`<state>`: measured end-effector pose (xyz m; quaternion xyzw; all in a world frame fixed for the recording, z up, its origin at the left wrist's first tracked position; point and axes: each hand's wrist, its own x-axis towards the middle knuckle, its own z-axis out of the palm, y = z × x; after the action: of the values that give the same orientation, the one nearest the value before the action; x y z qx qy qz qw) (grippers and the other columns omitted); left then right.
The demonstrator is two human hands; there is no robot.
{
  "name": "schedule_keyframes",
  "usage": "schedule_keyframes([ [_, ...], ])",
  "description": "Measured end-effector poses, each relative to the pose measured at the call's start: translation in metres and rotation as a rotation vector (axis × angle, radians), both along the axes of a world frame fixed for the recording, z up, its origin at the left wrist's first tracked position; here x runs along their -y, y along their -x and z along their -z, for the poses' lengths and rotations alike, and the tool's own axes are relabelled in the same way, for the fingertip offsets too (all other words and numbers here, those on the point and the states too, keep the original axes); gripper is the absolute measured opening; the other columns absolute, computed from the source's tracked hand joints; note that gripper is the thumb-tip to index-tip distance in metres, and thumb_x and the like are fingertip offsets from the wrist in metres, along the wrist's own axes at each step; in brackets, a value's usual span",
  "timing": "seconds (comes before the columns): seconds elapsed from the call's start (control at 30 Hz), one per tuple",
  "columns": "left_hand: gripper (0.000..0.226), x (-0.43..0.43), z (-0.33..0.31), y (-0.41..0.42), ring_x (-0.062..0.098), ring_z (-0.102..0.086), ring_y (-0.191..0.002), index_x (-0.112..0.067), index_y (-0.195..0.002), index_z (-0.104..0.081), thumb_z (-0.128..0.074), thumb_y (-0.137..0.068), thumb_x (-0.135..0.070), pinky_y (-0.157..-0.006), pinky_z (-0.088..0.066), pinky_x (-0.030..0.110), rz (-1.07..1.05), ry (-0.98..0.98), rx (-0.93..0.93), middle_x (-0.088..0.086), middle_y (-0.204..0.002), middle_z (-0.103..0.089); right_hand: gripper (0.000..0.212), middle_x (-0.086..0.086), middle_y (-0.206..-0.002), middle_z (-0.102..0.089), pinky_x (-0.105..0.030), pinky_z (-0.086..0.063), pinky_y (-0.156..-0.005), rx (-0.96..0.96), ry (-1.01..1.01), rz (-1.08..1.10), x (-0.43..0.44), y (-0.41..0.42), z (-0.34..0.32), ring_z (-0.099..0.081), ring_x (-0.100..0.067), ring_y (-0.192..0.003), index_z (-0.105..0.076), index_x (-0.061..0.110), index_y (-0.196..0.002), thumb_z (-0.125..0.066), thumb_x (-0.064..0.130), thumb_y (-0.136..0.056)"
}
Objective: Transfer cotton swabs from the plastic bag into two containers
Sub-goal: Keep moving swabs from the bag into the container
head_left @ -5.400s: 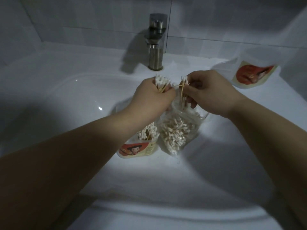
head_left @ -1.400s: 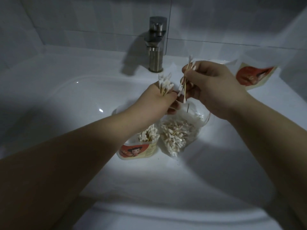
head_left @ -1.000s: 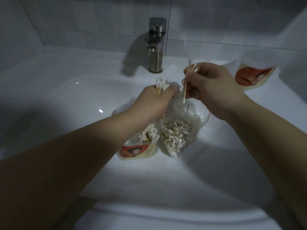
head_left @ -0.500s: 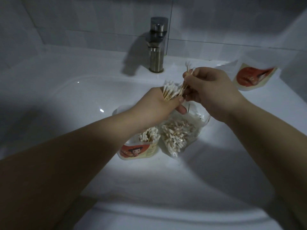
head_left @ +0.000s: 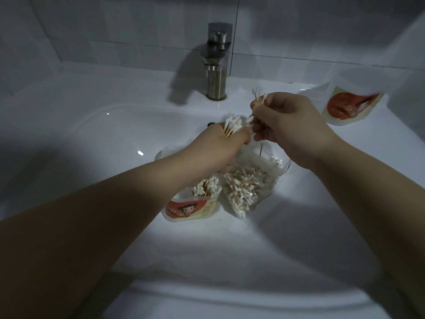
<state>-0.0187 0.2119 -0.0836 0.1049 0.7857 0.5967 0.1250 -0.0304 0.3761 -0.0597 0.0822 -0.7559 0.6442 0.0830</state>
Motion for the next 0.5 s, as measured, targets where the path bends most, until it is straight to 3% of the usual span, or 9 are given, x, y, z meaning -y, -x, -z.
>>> schedule_keyframes([
  [0.1,0.04,0.002,-0.0014,0.0016,0.007,-0.038,-0.038,-0.028,-0.068,-0.05,-0.057,-0.102,-0.048,-0.045,-0.033,0.024,-0.063,-0.022,-0.04,-0.011,-0.049,-0.04,0.019,-0.008,-0.068,-0.065,-0.027,-0.057,-0.062,-0.002,0.001,0.031,-0.0014,0.0001,-0.0008,-0.063,-0.017,-0.064,-0.066,-0.012,-0.094,-0.06,0.006,-0.098],
  [0.23,0.049,0.0049,-0.0006,0.0049,0.007,-0.037,-0.036,-0.026,-0.056,-0.048,-0.065,-0.098,-0.043,-0.05,-0.03,0.027,-0.192,-0.082,-0.104,-0.011,-0.044,-0.039,0.025,-0.01,-0.07,-0.062,-0.027,-0.056,-0.063,0.081,0.027,-0.06,-0.0033,-0.0028,-0.0012,-0.061,-0.018,-0.066,-0.062,-0.016,-0.097,-0.06,0.008,-0.1],
  [0.37,0.035,0.006,-0.0018,0.0052,0.006,-0.037,-0.037,-0.023,-0.068,-0.057,-0.069,-0.096,-0.04,-0.049,-0.03,0.025,-0.15,-0.094,-0.13,-0.012,-0.042,-0.04,0.023,-0.017,-0.082,-0.057,-0.026,-0.054,-0.059,0.18,0.069,-0.165,0.0042,-0.0076,-0.0003,-0.058,-0.018,-0.066,-0.059,-0.021,-0.101,-0.058,0.002,-0.099],
  [0.43,0.031,0.0077,-0.0005,0.0052,0.005,-0.038,-0.037,-0.023,-0.072,-0.06,-0.07,-0.096,-0.04,-0.047,-0.031,0.023,-0.087,-0.09,-0.11,-0.012,-0.043,-0.042,0.015,-0.014,-0.078,-0.058,-0.027,-0.053,-0.059,0.204,0.082,-0.181,0.0045,-0.0075,-0.0012,-0.059,-0.018,-0.065,-0.062,-0.011,-0.09,-0.058,0.0,-0.098],
  [0.5,0.023,0.0081,0.0009,0.0048,0.002,-0.046,-0.04,-0.025,-0.076,-0.064,-0.07,-0.097,-0.033,-0.047,-0.037,0.019,-0.052,-0.066,-0.138,-0.014,-0.045,-0.049,0.02,-0.01,-0.074,-0.061,-0.028,-0.052,-0.058,0.235,0.082,-0.199,0.0012,-0.0065,-0.0013,-0.06,-0.018,-0.064,-0.061,0.005,-0.078,-0.059,0.003,-0.098],
])
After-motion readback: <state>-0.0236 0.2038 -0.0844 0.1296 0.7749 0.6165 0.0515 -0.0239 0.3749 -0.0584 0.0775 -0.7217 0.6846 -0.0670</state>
